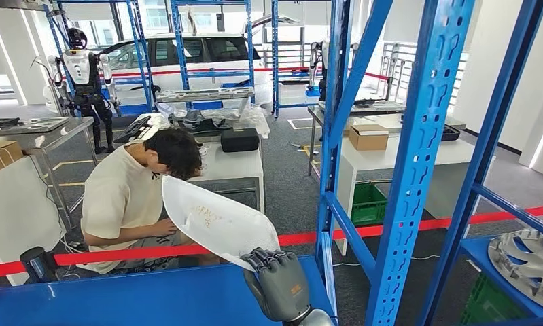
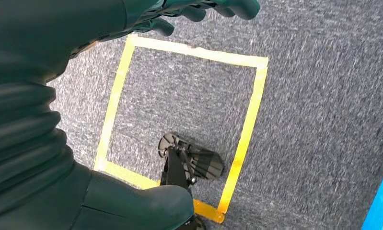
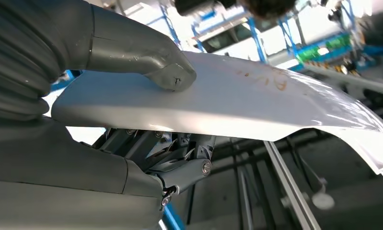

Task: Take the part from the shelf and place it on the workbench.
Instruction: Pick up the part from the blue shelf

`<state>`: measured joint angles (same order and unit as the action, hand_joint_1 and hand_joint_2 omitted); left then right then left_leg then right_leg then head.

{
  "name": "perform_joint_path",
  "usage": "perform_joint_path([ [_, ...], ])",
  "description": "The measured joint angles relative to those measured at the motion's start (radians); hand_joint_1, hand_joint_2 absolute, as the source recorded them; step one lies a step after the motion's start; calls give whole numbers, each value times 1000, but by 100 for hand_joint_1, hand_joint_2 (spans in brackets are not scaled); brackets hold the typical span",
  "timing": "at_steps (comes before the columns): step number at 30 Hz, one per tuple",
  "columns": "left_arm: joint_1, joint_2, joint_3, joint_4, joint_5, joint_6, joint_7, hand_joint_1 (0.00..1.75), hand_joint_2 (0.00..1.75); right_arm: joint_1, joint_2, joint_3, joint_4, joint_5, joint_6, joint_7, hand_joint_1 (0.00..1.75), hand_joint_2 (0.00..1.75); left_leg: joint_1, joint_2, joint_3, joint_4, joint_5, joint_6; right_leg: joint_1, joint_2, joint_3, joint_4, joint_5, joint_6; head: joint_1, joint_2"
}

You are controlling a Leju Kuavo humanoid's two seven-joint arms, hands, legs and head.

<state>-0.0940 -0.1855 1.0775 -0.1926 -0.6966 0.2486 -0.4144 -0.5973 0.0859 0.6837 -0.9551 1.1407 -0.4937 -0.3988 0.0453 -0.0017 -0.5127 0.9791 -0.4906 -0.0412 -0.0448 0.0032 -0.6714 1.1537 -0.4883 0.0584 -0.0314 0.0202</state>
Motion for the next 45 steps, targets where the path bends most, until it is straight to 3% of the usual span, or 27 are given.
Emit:
perform_joint_path([
  [1, -1, 1, 0, -1, 0, 1, 0, 0, 175, 2, 0, 0, -12, 1, 0, -3, 175, 175, 3, -1, -9, 19, -10, -13, -4, 4, 22, -47, 16, 5, 0, 0],
  [2, -2, 1, 1, -1, 0, 2, 0, 0, 175, 4, 0, 0, -22, 1, -1, -4, 175, 175, 4, -2, -17, 34, -18, -23, -6, 8, 32, -71, 19, 1, 0, 0],
  [4, -4, 2, 4, -2, 0, 3, -1, 0, 175, 9, -1, 0, -38, 3, 0, -9, 175, 175, 4, -3, -31, 47, -25, -39, -1, 14, 25, -65, 11, -23, -2, 0],
  [6, -5, 0, 7, -1, 0, 4, -2, 0, 175, 12, -2, 2, -53, 8, 1, -20, 175, 175, 8, -2, -35, 48, -27, -46, 3, 12, 19, -59, 11, -46, -4, 0],
  [8, -7, -1, 9, 0, -1, 4, -2, 0, 175, 13, -2, 7, -68, 12, 2, -29, 175, 175, 8, -1, -52, 97, -67, -43, 7, 10, 16, -62, 18, -62, -5, 0],
  [10, -10, -2, 9, 0, -2, 4, -2, 0, 175, 18, -2, 14, -81, 16, 2, -34, 175, 175, 0, 0, -98, 218, -142, -35, 15, 6, 11, -66, 26, -74, -5, 0],
  [12, -11, -2, 10, 0, -3, 5, -2, 0, 175, 25, -3, 22, -92, 19, 3, -36, 175, 175, -11, 0, -132, 313, -185, -24, 26, 4, 2, -68, 34, -82, -5, 0],
  [13, -12, -2, 10, 0, -4, 5, -2, 0, 175, 28, -3, 27, -98, 20, 3, -37, 175, 175, -16, 0, -126, 313, -180, -15, 32, 3, -3, -68, 38, -84, -5, 0],
  [14, -12, -2, 10, 0, -4, 5, -2, 0, 175, 30, -4, 31, -105, 21, 3, -36, 175, 175, -23, 0, -103, 276, -160, -5, 37, 3, -8, -68, 43, -85, -5, 0],
  [17, -16, -2, 10, 0, -6, 5, -2, 0, 175, 33, -5, 39, -132, 23, -2, -34, 175, 175, -44, 2, -9, 101, -92, 22, 45, 3, -18, -70, 61, -80, -4, 0],
  [18, -17, -3, 10, 0, -6, 5, -2, 0, 175, 34, -6, 40, -140, 25, -8, -34, 175, 175, -49, 3, 2, 72, -81, 24, 44, 2, -19, -73, 68, -75, -3, 0],
  [21, -17, -4, 11, 0, -9, 5, -3, 0, 175, 36, -10, 50, -159, 42, -33, -29, 175, 175, -54, 2, -5, 53, -53, 30, 40, 1, -20, -86, 88, -58, -3, 0],
  [23, -18, -3, 11, 0, -12, 5, -4, 0, 175, 37, -16, 57, -172, 64, -60, -19, 175, 175, -49, 5, -14, 40, -27, 41, 39, 1, -33, -62, 53, -48, -2, 0],
  [26, -18, -3, 11, -1, -17, 5, -4, 0, 175, 40, -26, 65, -188, 114, -118, 0, 175, 175, -47, 8, -48, 38, 4, 50, 39, 1, -77, 99, -77, -39, -1, 0],
  [27, -18, -3, 11, -1, -18, 5, -5, 0, 175, 42, -29, 67, -191, 132, -135, 8, 175, 175, -47, 9, -63, 41, 13, 49, 39, 1, -83, 149, -99, -38, -1, 0],
  [28, -17, -4, 11, -1, -18, 5, -5, 0, 175, 44, -31, 70, -194, 153, -150, 18, 175, 175, -47, 9, -77, 44, 21, 48, 39, 1, -74, 167, -99, -37, -1, 0],
  [29, -17, -4, 11, -1, -18, 6, -5, 0, 175, 46, -34, 72, -198, 179, -164, 30, 175, 175, -46, 10, -91, 48, 29, 47, 38, 1, -46, 149, -83, -37, -1, 0],
  [30, -18, -5, 11, -1, -19, 6, -6, 0, 175, 47, -36, 74, -203, 208, -178, 44, 175, 175, -46, 10, -104, 53, 36, 45, 38, 1, -2, 98, -60, -38, 0, 0],
  [32, -18, -6, 11, -1, -19, 8, -8, 0, 175, 47, -37, 78, -218, 256, -198, 66, 175, 175, -46, 9, -123, 61, 48, 36, 40, 1, 91, -32, -49, -46, -1, 0],
  [34, -18, -6, 11, -1, -20, 8, -10, 0, 175, 48, -40, 81, -235, 290, -204, 83, 175, 175, -47, 8, -129, 66, 58, 25, 44, 2, 129, -97, -59, -59, -2, 0],
  [37, -18, -5, 11, -1, -22, 9, -13, 0, 175, 52, -46, 85, -278, 374, -208, 132, 175, 175, -45, 6, -137, 70, 61, 6, 44, 0, 119, -105, -37, -82, -1, 0],
  [39, -17, -6, 11, -1, -23, 10, -15, 0, 175, 49, -55, 92, -318, 411, -209, 185, 175, 175, -41, 3, -161, 125, 0, -6, 40, -2, 102, -110, -16, -96, -2, 0],
  [41, -17, -6, 11, 0, -24, 11, -15, 0, 175, 40, -71, 102, -351, 420, -210, 230, 175, 175, -38, 2, -192, 243, -91, -16, 40, -3, 77, -110, 4, -100, -3, 0],
  [42, -17, -6, 11, 0, -25, 11, -15, 0, 175, 35, -79, 109, -363, 423, -211, 247, 175, 175, -36, 2, -200, 298, -115, -19, 41, -3, 63, -110, 15, -99, -3, 0],
  [43, -17, -6, 11, 0, -25, 12, -16, 0, 175, 30, -88, 117, -374, 424, -211, 266, 175, 175, -35, 2, -197, 329, -119, -21, 41, -3, 49, -110, 26, -97, -3, 0],
  [44, -17, -6, 11, 0, -25, 12, -16, 0, 175, 23, -99, 128, -385, 426, -211, 291, 175, 175, -34, 2, -178, 327, -103, -21, 41, -3, 35, -109, 37, -95, -3, 0],
  [45, -17, -6, 11, 0, -25, 12, -17, 0, 175, 10, -111, 142, -398, 428, -211, 325, 175, 175, -34, 2, -142, 291, -77, -20, 40, -3, 22, -109, 48, -91, -3, 0],
])
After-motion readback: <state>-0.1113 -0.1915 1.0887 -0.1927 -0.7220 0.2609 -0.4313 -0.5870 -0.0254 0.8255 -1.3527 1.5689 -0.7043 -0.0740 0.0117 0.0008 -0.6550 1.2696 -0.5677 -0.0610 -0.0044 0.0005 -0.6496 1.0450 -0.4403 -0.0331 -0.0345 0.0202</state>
